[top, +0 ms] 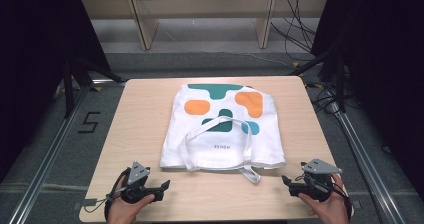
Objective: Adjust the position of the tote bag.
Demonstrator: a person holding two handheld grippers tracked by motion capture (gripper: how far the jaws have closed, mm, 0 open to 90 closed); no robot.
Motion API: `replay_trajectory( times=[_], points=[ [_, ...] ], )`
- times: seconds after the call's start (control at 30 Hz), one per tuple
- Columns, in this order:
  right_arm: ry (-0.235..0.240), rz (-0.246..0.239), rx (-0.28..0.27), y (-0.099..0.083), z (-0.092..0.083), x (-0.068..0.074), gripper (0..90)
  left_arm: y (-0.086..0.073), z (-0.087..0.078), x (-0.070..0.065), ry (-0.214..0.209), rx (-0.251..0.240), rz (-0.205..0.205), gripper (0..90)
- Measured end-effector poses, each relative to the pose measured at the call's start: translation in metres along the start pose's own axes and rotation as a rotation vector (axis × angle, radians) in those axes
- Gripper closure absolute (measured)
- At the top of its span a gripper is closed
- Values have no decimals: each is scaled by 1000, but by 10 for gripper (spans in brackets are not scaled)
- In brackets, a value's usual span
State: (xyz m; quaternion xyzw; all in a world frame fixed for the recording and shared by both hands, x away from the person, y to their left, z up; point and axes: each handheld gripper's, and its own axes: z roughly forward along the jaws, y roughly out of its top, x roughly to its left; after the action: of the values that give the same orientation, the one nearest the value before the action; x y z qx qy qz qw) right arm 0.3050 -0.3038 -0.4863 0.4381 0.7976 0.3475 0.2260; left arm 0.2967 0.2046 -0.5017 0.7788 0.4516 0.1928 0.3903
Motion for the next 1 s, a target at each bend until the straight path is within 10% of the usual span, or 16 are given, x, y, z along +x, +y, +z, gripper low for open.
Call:
replay_trajectory(
  times=[0.07, 0.37, 1.0],
  points=[
    [-4, 13, 7, 1, -1, 1, 241, 1, -1, 2, 7, 19, 35, 150],
    [-30, -24, -7, 0, 2, -2, 261, 3, 6, 2, 14, -31, -32, 170],
    [-35, -39, -9, 9, 6, 3, 266, 14, 15, 14, 90, -20, 36, 190]
  ],
)
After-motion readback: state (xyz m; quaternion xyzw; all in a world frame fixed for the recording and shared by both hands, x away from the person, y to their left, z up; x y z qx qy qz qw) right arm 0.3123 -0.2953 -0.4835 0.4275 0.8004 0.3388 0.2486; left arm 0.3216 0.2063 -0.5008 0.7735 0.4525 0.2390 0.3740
